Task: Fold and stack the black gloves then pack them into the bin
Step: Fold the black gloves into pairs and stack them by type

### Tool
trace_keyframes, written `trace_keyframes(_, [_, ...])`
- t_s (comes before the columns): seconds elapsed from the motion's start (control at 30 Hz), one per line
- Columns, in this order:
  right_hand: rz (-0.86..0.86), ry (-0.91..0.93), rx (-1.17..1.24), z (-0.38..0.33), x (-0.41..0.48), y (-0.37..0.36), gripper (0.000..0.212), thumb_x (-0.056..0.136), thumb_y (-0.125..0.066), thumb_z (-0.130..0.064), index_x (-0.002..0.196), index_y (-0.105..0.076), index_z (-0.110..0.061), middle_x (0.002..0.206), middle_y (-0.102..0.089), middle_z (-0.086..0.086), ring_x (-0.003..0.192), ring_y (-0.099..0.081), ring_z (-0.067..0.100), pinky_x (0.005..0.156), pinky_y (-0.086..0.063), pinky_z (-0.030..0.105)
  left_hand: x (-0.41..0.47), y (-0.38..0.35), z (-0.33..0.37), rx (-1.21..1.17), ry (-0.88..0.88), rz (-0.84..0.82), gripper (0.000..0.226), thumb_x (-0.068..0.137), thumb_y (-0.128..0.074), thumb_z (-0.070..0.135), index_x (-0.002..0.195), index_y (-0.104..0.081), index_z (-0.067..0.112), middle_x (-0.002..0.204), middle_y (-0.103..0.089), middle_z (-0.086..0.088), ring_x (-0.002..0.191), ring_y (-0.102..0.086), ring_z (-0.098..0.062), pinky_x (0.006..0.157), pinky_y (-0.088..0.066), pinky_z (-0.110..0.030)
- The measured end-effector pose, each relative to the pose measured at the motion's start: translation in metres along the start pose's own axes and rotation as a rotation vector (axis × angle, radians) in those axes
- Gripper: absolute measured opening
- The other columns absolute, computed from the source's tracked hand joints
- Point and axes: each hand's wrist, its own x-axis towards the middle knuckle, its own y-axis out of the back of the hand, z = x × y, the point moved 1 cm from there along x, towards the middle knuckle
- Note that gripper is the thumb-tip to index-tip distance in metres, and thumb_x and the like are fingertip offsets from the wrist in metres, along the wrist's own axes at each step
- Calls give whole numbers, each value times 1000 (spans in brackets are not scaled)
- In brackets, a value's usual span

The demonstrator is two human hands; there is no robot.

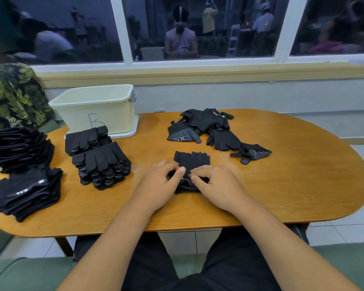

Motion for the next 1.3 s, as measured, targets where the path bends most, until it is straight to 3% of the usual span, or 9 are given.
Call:
trace_keyframes(0.07, [-28, 6, -17, 3, 3, 1, 35, 104, -59, -44, 135, -73, -34, 141, -65, -19, 131, -53, 2, 109, -42, 25, 0, 0, -2, 14, 24, -11, 27, 104, -56, 49, 123, -69, 35, 133, -62, 21, 126, -54, -5, 111, -45, -41])
trace_keyframes(0.17, [-84, 5, -33, 6, 7, 3, 42, 105, -60, -47, 144, -64, -33, 147, -57, -18, 135, -47, 5, 106, -36, 23, 0, 0, -3, 62, 36, -54, 41, 105, -56, 45, 145, -57, 35, 146, -58, 17, 136, -50, -8, 116, -41, -39])
trace_keyframes(0.27, [-68, 17, -47, 5, 17, 10, 41, 107, -58, -42, 145, -63, -31, 149, -55, -16, 133, -50, 6, 110, -43, 29, 2, -3, -5, 102, 36, -84, 44, 107, -52, 43, 151, -53, 35, 152, -55, 16, 142, -46, -10, 120, -38, -42])
trace_keyframes(0.37, [-89, 94, -99, 1, 33, 17, 39, 109, -55, -34, 147, -62, -31, 155, -52, -15, 142, -44, 7, 113, -31, 23, 2, -3, -6, 77, 13, -90, 45, 109, -49, 42, 153, -51, 37, 156, -51, 17, 144, -43, -10, 122, -36, -44])
trace_keyframes(0.53, [-81, 10, -94, 18, 55, 15, 40, 108, -57, -38, 148, -60, -34, 154, -52, -12, 143, -43, 13, 110, -33, 28, -12, 10, -3, -84, -31, 159, 25, 102, -53, 44, 126, -60, 38, 116, -57, 19, 114, -51, -6, 99, -49, -39])
trace_keyframes(0.6, [-25, -40, -70, 27, 60, 11, 40, 106, -60, -45, 144, -64, -33, 143, -59, -10, 137, -48, 17, 110, -40, 34, -21, 12, -2, -115, -54, 92, 28, 96, -60, 54, 120, -57, 41, 103, -57, 18, 105, -55, -7, 91, -52, -38])
trace_keyframes(0.73, [27, -32, -101, 28, 65, 6, 37, 104, -64, -48, 137, -70, -32, 127, -63, -9, 123, -46, 17, 104, -44, 36, -27, 10, 0, -81, -63, -91, 52, 87, -72, 65, 132, -51, 48, 110, -59, 22, 108, -56, 0, 95, -51, -33])
trace_keyframes(0.97, [115, 33, -61, 26, 73, 2, 21, 104, -69, -28, 122, -80, -29, 111, -64, -11, 108, -60, 12, 97, -51, 33, -24, 8, -2, -63, -41, -73, 35, 93, -72, 58, 124, -58, 50, 106, -63, 21, 105, -59, 1, 94, -53, -32])
trace_keyframes(1.3, [132, -1, -35, 27, 79, 3, 23, 106, -65, -31, 124, -77, -27, 126, -65, -6, 123, -54, 17, 106, -47, 38, -21, 5, -5, -23, -105, -66, 37, 92, -76, 53, 127, -66, 44, 101, -62, 20, 101, -58, -1, 89, -51, -26])
